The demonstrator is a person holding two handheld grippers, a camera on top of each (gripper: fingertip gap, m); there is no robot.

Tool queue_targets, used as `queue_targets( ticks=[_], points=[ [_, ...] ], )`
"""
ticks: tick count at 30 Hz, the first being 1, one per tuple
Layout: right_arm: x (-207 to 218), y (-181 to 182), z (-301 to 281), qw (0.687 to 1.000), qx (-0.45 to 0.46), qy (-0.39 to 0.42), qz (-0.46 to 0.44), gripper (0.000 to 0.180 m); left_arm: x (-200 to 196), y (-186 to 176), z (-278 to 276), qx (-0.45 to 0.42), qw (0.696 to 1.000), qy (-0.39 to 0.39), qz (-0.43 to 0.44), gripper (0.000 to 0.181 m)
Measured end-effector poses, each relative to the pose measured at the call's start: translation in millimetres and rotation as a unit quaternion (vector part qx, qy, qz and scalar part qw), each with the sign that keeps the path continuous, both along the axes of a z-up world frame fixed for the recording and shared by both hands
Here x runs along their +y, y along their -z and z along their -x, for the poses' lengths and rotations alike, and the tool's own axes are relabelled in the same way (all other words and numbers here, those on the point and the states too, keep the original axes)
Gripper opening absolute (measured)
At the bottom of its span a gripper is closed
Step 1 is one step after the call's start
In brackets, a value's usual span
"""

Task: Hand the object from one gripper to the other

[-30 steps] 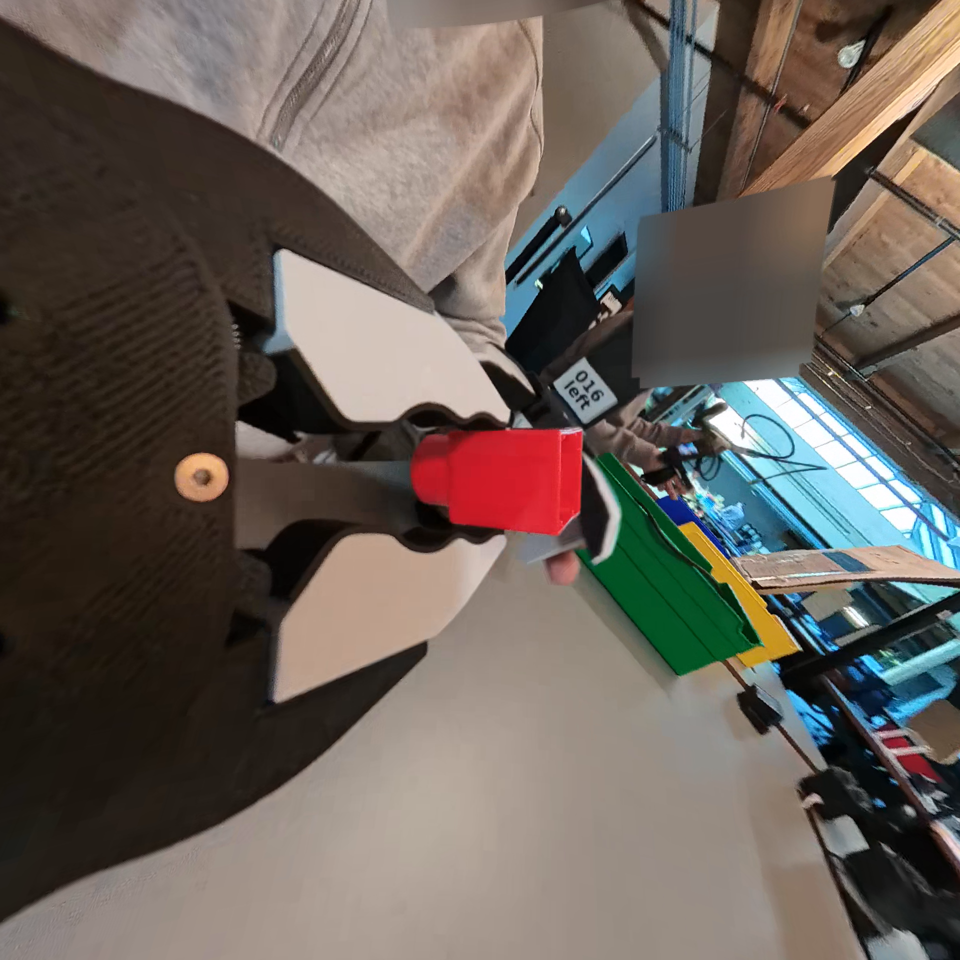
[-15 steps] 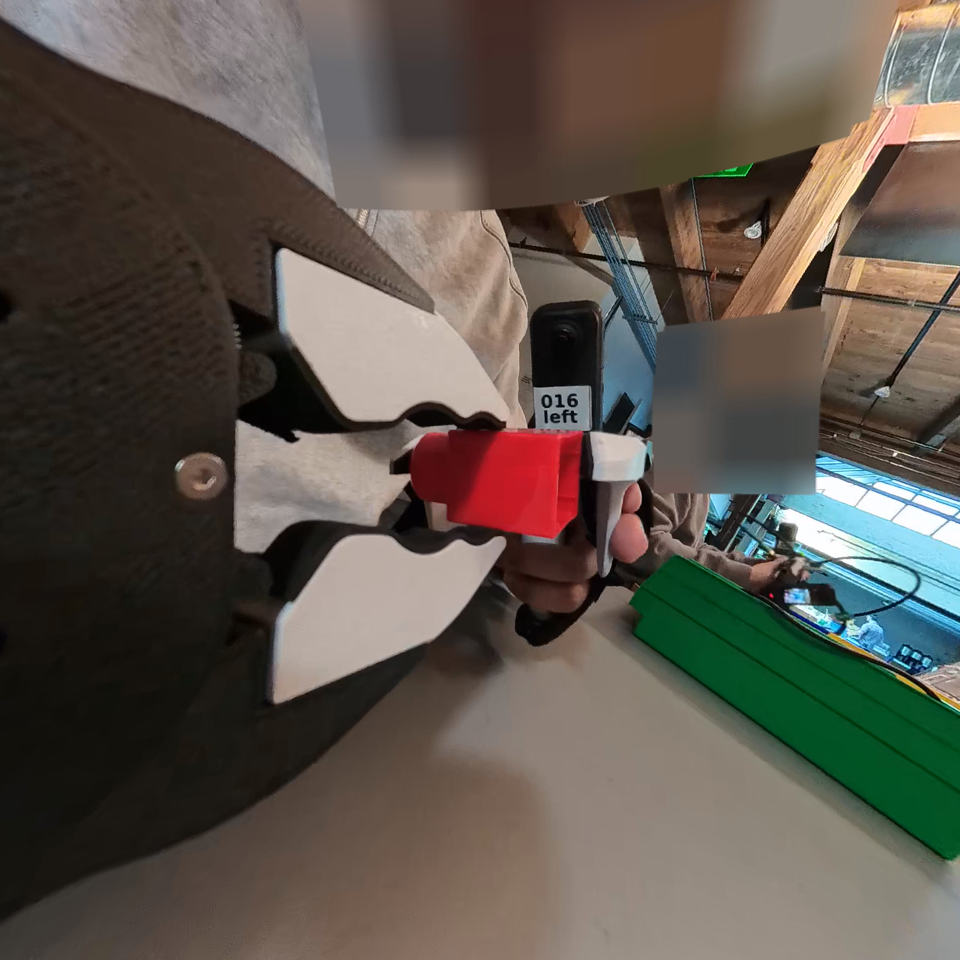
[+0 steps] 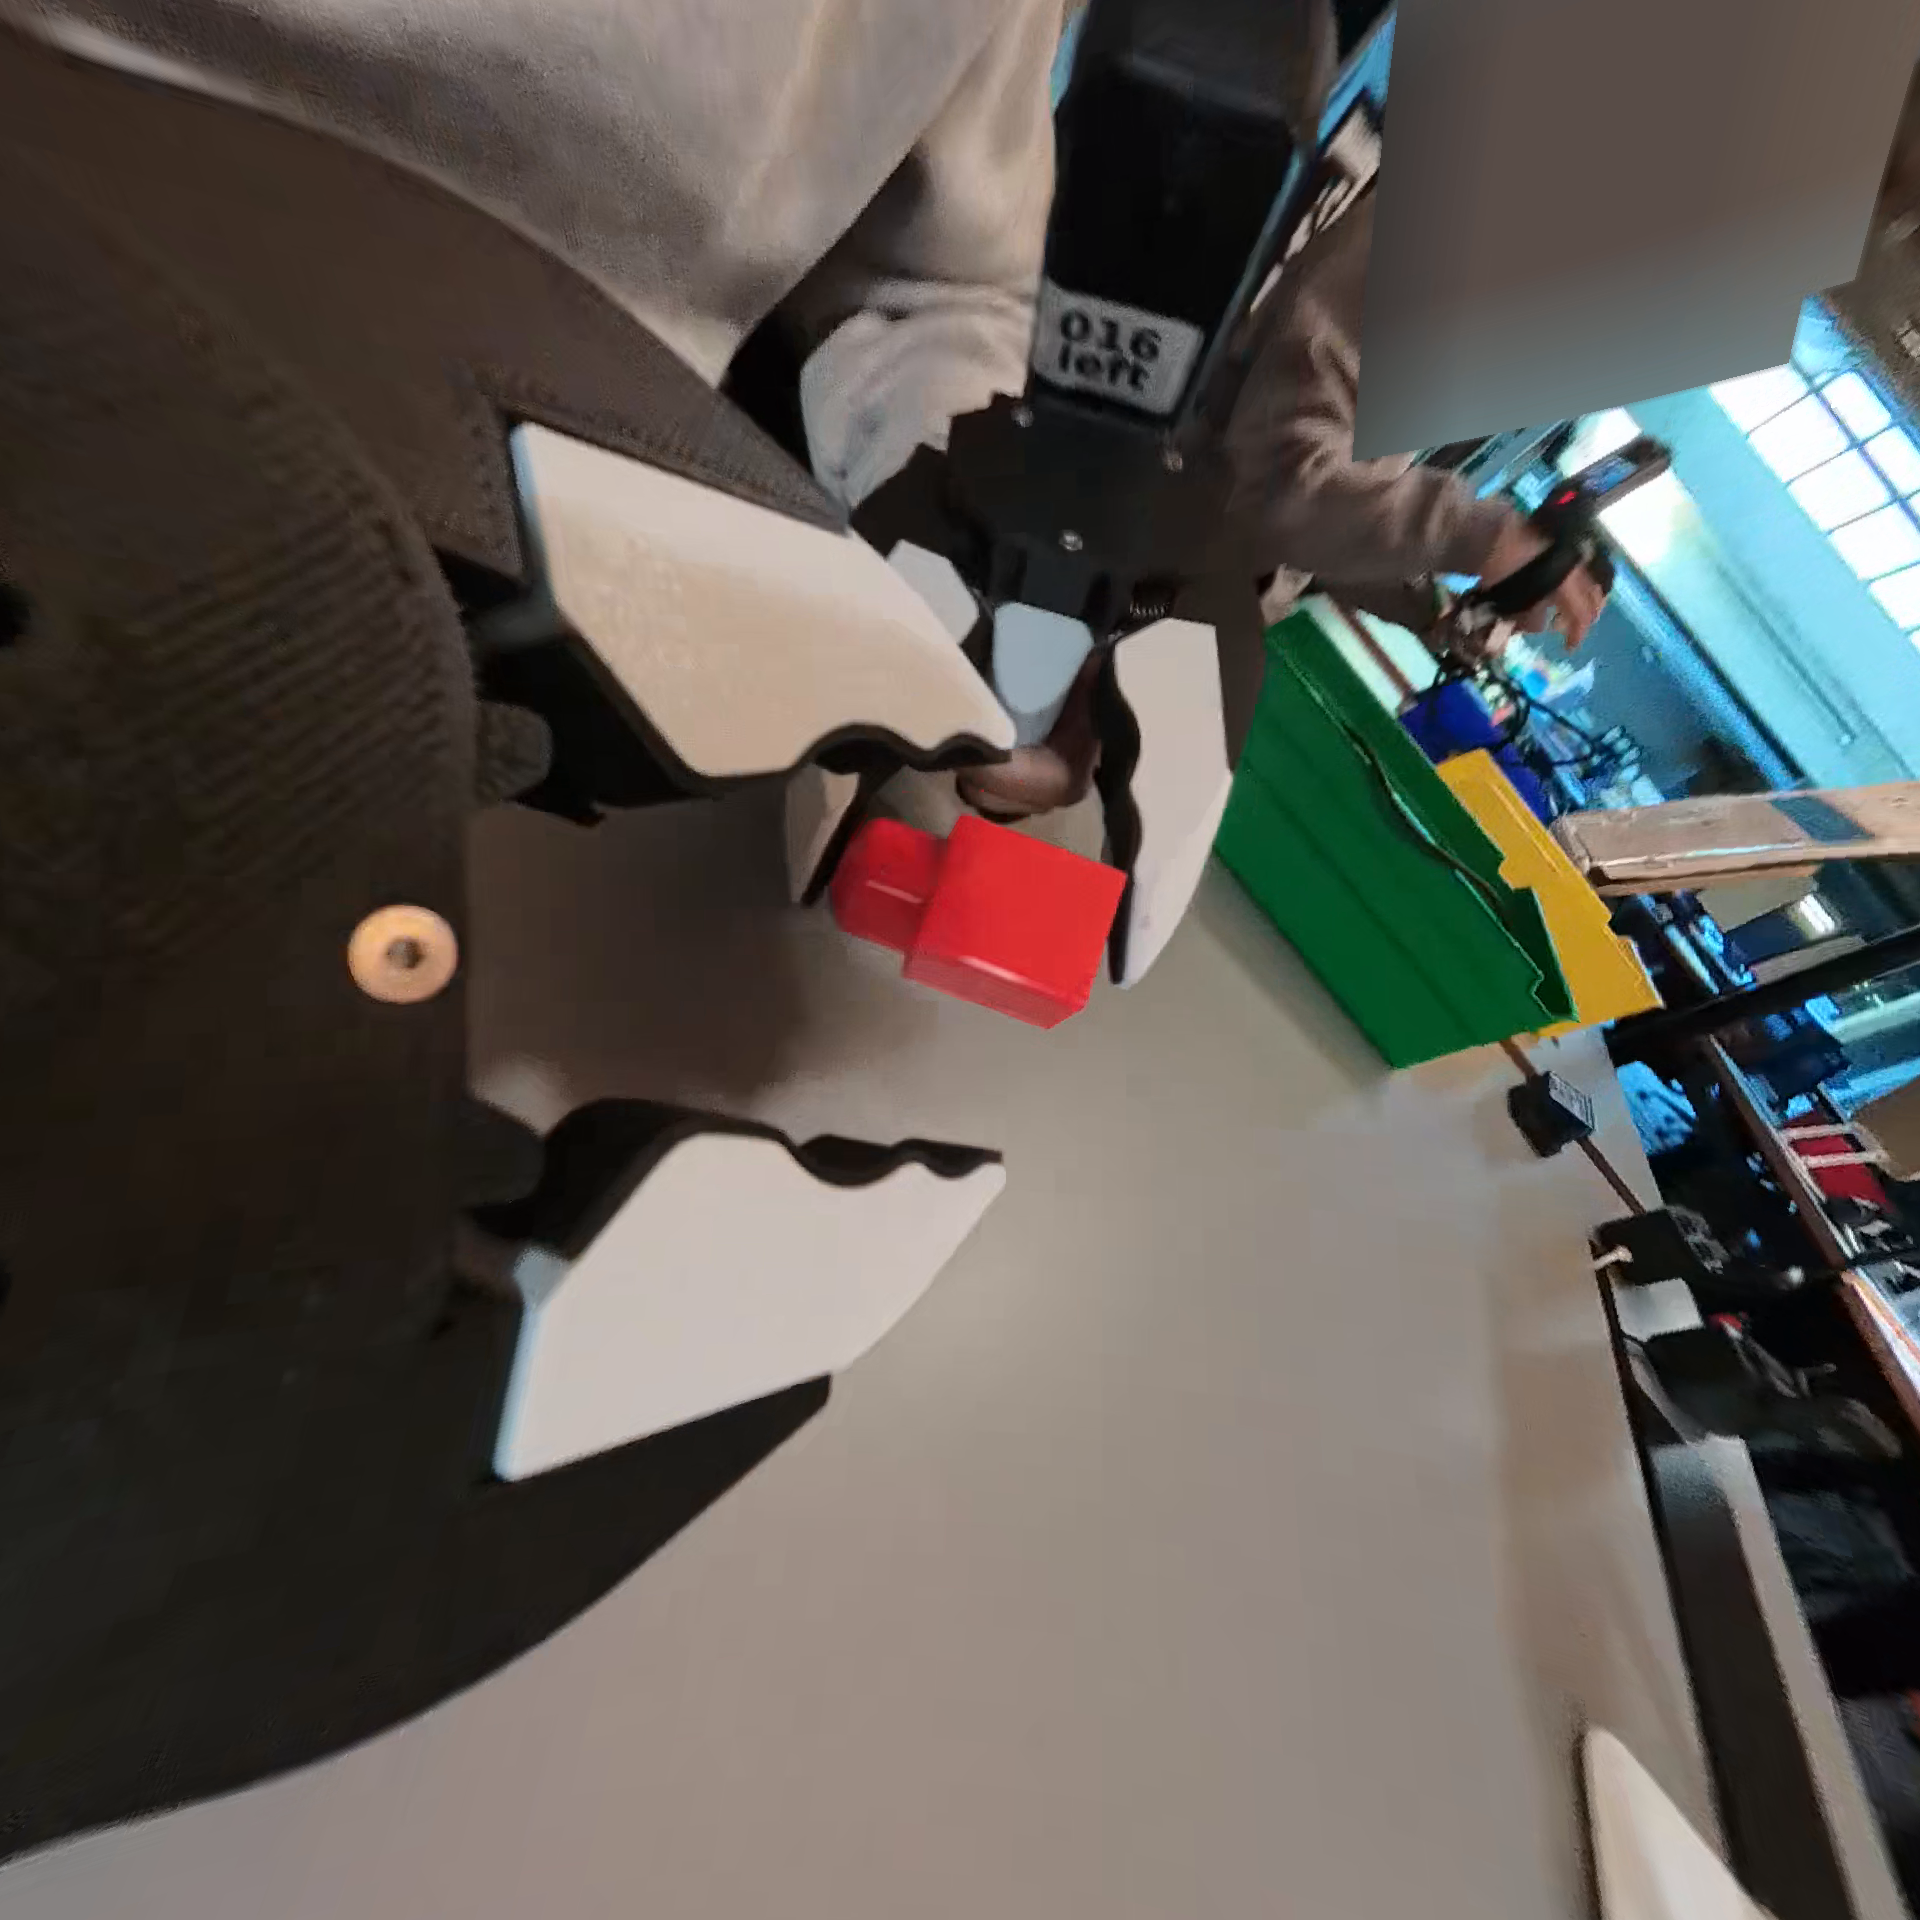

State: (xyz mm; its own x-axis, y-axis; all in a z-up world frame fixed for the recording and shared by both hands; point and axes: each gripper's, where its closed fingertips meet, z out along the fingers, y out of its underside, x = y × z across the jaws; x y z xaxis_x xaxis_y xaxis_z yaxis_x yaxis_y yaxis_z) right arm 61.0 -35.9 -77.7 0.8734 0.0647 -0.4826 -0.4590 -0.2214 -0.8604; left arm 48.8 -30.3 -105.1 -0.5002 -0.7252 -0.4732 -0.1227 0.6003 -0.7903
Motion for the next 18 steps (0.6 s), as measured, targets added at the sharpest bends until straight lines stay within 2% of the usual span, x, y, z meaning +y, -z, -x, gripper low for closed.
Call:
queue_targets(
  ticks=[3, 6, 10, 15, 16, 18],
  points=[
    [3.6, -1.6, 10.3, 0.999, -0.043, 0.005, 0.018, 0.074, -0.7, 3.8, 0.9, -0.031, 0.992, -0.023, -0.122, 0.070],
    [5.6, 5.6, 17.1, 0.995, -0.082, 0.003, 0.052, 0.070, -3.0, 3.9, 3.0, -0.055, 0.976, -0.037, -0.206, 0.070],
    [7.6, 10.1, 23.8, 0.990, -0.116, 0.000, 0.078, 0.062, -2.2, 4.3, 3.5, -0.055, 0.965, -0.056, -0.249, 0.070],
    [12.6, 16.4, 28.8, 0.991, -0.102, 0.000, 0.084, 0.060, -6.8, 3.4, 5.9, -0.065, 0.955, -0.060, -0.283, 0.070],
    [13.0, 17.6, 29.2, 0.992, -0.096, -0.002, 0.084, 0.057, -9.7, 2.6, 7.3, -0.071, 0.952, -0.057, -0.291, 0.070],
    [12.4, 19.4, 30.9, 0.992, -0.086, -0.010, 0.088, 0.038, -13.7, 1.0, 9.4, -0.080, 0.948, -0.056, -0.303, 0.070]
  ],
)
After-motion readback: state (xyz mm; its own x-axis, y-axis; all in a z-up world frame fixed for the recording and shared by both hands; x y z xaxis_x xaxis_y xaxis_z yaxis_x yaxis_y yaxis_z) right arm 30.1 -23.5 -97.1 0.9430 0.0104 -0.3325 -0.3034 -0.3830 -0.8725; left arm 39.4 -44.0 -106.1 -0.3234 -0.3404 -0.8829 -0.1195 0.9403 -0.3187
